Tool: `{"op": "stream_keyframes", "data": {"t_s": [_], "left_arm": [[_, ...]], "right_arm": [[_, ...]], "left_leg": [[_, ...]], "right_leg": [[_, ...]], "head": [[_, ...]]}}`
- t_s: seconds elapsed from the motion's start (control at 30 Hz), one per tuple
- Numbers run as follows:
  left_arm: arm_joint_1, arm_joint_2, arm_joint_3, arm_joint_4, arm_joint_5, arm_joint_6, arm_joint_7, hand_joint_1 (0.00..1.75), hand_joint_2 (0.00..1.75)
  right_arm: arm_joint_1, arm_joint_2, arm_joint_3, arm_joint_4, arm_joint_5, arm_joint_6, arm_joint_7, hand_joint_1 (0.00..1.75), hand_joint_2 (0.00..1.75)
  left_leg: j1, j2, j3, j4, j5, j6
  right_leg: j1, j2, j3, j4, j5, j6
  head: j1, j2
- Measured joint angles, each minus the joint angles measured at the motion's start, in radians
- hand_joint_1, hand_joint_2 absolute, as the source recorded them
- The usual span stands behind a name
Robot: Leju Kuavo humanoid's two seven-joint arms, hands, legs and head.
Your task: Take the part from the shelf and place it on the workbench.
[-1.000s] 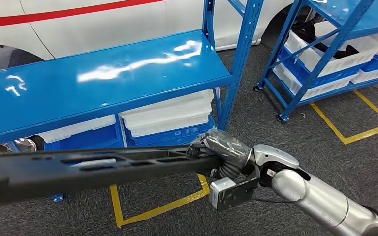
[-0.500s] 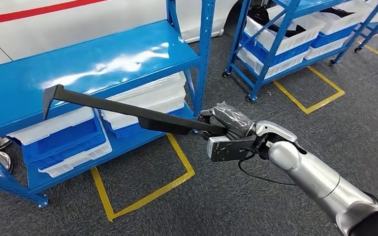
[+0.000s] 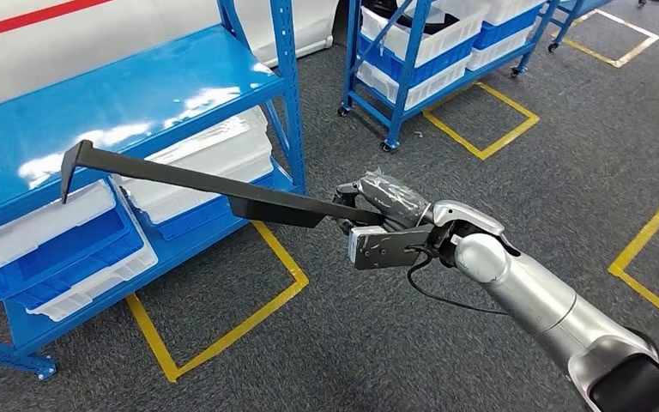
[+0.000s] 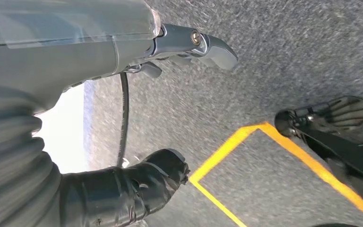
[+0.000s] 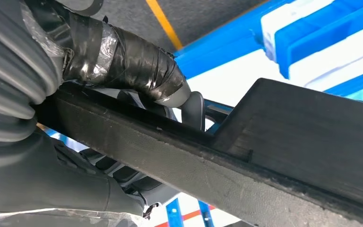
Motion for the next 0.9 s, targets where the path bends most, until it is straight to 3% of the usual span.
{"op": "stream_keyframes", "data": {"t_s": [0.07, 0.13, 0.17, 0.2, 0.23, 0.3, 0.33, 0.37, 0.4, 0.43, 0.47, 0.53, 0.57, 0.63, 0.67, 0.7, 0.73, 0.8, 0.83, 0.87, 0.9], "left_arm": [[-0.001, 0.0, 0.0, 0.0, -0.009, -0.003, -0.004, 0.0, 1.75], [-0.002, 0.0, 0.0, 0.0, -0.016, -0.008, -0.007, 0.0, 1.75], [-0.004, 0.001, 0.0, 0.0, -0.018, -0.01, -0.007, 0.0, 1.75], [-0.005, 0.001, 0.0, 0.0, -0.019, -0.01, -0.008, 0.0, 1.75], [-0.005, 0.002, 0.0, 0.0, -0.019, -0.011, -0.008, 0.0, 1.75], [-0.003, 0.002, 0.0, 0.0, -0.02, -0.012, -0.009, 0.0, 1.75], [-0.002, 0.003, 0.0, 0.0, -0.02, -0.012, -0.01, 0.0, 1.75], [-0.002, 0.003, 0.0, 0.0, -0.021, -0.011, -0.009, 0.0, 1.75], [-0.002, 0.004, 0.0, 0.0, -0.021, -0.01, -0.007, 0.0, 1.75], [-0.004, 0.003, 0.001, 0.0, -0.023, -0.008, -0.006, 0.0, 1.75], [-0.005, 0.003, 0.001, 0.0, -0.025, -0.007, -0.004, 0.0, 1.75], [-0.006, 0.003, 0.001, 0.0, -0.032, -0.007, -0.005, 0.0, 1.75], [-0.007, 0.002, 0.002, 0.0, -0.036, -0.007, -0.005, 0.0, 1.75], [-0.012, 0.001, 0.003, 0.0, -0.045, -0.008, -0.004, 0.0, 1.75], [-0.016, 0.0, 0.004, 0.0, -0.051, -0.009, -0.004, 0.0, 1.75], [-0.018, 0.0, 0.004, 0.0, -0.056, -0.01, -0.004, 0.0, 1.75], [-0.019, 0.0, 0.005, 0.0, -0.061, -0.01, -0.003, 0.0, 1.75], [-0.019, 0.001, 0.008, 0.0, -0.075, -0.009, -0.003, 0.0, 1.75], [-0.019, 0.001, 0.01, 0.0, -0.086, -0.008, -0.004, 0.0, 1.75], [-0.021, 0.002, 0.011, 0.0, -0.099, -0.008, -0.007, 0.0, 1.75], [-0.024, 0.005, 0.011, 0.0, -0.117, -0.009, -0.012, 0.0, 1.75]], "right_arm": [[-0.012, 0.006, 0.004, 0.007, 0.0, 0.002, -0.003, 1.75, 1.75], [-0.019, 0.008, 0.008, 0.012, 0.0, 0.004, -0.007, 1.75, 1.75], [-0.021, 0.008, 0.011, 0.014, 0.0, 0.006, -0.008, 1.75, 1.75], [-0.023, 0.009, 0.013, 0.016, 0.0, 0.006, -0.009, 1.75, 1.75], [-0.025, 0.01, 0.015, 0.018, 0.0, 0.007, -0.009, 1.75, 1.75], [-0.026, 0.011, 0.017, 0.022, 0.0, 0.008, -0.01, 1.75, 1.75], [-0.026, 0.012, 0.018, 0.024, 0.0, 0.009, -0.01, 1.75, 1.75], [-0.026, 0.012, 0.019, 0.026, 0.0, 0.009, -0.01, 1.75, 1.75], [-0.026, 0.012, 0.02, 0.029, 0.0, 0.01, -0.01, 1.75, 1.75], [-0.027, 0.013, 0.021, 0.032, 0.0, 0.013, -0.01, 1.75, 1.75], [-0.029, 0.015, 0.022, 0.034, 0.0, 0.015, -0.011, 1.75, 1.75], [-0.037, 0.019, 0.023, 0.037, -0.002, 0.021, -0.014, 1.75, 1.75], [-0.044, 0.022, 0.023, 0.038, -0.005, 0.024, -0.016, 1.75, 1.75], [-0.057, 0.025, 0.027, 0.042, -0.011, 0.033, -0.019, 1.75, 1.75], [-0.063, 0.027, 0.03, 0.045, -0.014, 0.037, -0.02, 1.75, 1.75], [-0.069, 0.029, 0.033, 0.047, -0.016, 0.042, -0.021, 1.75, 1.75], [-0.074, 0.033, 0.036, 0.05, -0.018, 0.045, -0.021, 1.75, 1.75], [-0.083, 0.045, 0.042, 0.056, -0.02, 0.049, -0.021, 1.75, 1.75], [-0.086, 0.053, 0.045, 0.06, -0.021, 0.05, -0.02, 1.75, 1.75], [-0.089, 0.061, 0.048, 0.063, -0.02, 0.051, -0.018, 1.75, 1.75], [-0.092, 0.069, 0.052, 0.066, -0.016, 0.05, -0.015, 1.75, 1.75]], "left_leg": [[-0.002, -0.032, 0.045, -0.077, -0.013, 0.006], [-0.001, -0.013, 0.042, -0.085, -0.002, 0.014], [0.001, 0.001, 0.037, -0.088, 0.007, 0.021], [0.002, 0.016, 0.029, -0.091, 0.018, 0.03], [0.003, 0.031, 0.019, -0.093, 0.028, 0.038], [-0.004, 0.059, -0.004, -0.092, 0.045, 0.045], [-0.007, 0.073, -0.016, -0.091, 0.054, 0.045], [-0.009, 0.087, -0.028, -0.089, 0.062, 0.045], [-0.011, 0.101, -0.041, -0.087, 0.069, 0.044], [-0.012, 0.112, -0.051, -0.085, 0.075, 0.043], [-0.013, 0.124, -0.059, -0.083, 0.08, 0.041], [-0.014, 0.146, -0.068, -0.081, 0.089, 0.033], [-0.013, 0.157, -0.07, -0.082, 0.094, 0.027], [-0.011, 0.177, -0.072, -0.085, 0.106, 0.013], [-0.008, 0.173, -0.074, -0.085, 0.104, 0.007], [-0.005, 0.153, -0.081, -0.072, 0.087, 0.002], [-0.003, 0.124, -0.094, -0.041, 0.055, -0.001], [0.001, 0.069, -0.134, 0.077, -0.034, -0.006], [0.002, 0.059, -0.151, 0.138, -0.065, -0.009], [0.002, 0.056, -0.157, 0.178, -0.078, -0.013], [0.003, 0.055, -0.146, 0.183, -0.07, -0.017]], "right_leg": [[0.0, 0.021, -0.016, 0.001, 0.023, 0.011], [-0.001, 0.043, -0.023, -0.006, 0.045, 0.023], [0.0, 0.037, -0.03, -0.002, 0.039, 0.028], [0.001, 0.019, -0.042, 0.018, 0.014, 0.032], [0.0, -0.007, -0.057, 0.059, -0.029, 0.035], [-0.005, -0.051, -0.091, 0.192, -0.128, 0.041], [-0.008, -0.059, -0.1, 0.255, -0.153, 0.044], [-0.011, -0.062, -0.097, 0.291, -0.155, 0.046], [-0.013, -0.065, -0.075, 0.293, -0.139, 0.046], [-0.013, -0.071, -0.034, 0.255, -0.116, 0.043], [-0.01, -0.086, 0.021, 0.189, -0.104, 0.038], [0.002, -0.12, 0.117, 0.051, -0.115, 0.024], [0.009, -0.129, 0.14, 0.01, -0.125, 0.019], [0.018, -0.118, 0.144, -0.02, -0.121, 0.007], [0.018, -0.11, 0.142, -0.029, -0.11, 0.001], [0.016, -0.103, 0.14, -0.039, -0.099, -0.007], [0.012, -0.096, 0.135, -0.048, -0.088, -0.015], [0.009, -0.078, 0.116, -0.05, -0.068, -0.024], [0.009, -0.067, 0.104, -0.048, -0.059, -0.024], [0.008, -0.055, 0.091, -0.043, -0.052, -0.023], [0.006, -0.043, 0.077, -0.036, -0.045, -0.02]], "head": [[0.0, 0.0], [0.0, 0.0], [0.001, 0.0], [0.002, 0.0], [0.003, 0.0], [0.003, 0.0], [0.003, 0.0], [0.003, 0.0], [0.003, 0.0], [0.003, 0.0], [0.003, 0.0], [0.003, 0.0], [0.003, 0.0], [0.003, 0.0], [0.003, 0.0], [0.003, 0.0], [0.003, 0.0], [0.003, 0.0], [0.003, 0.0], [0.003, 0.0], [0.003, 0.0]]}}
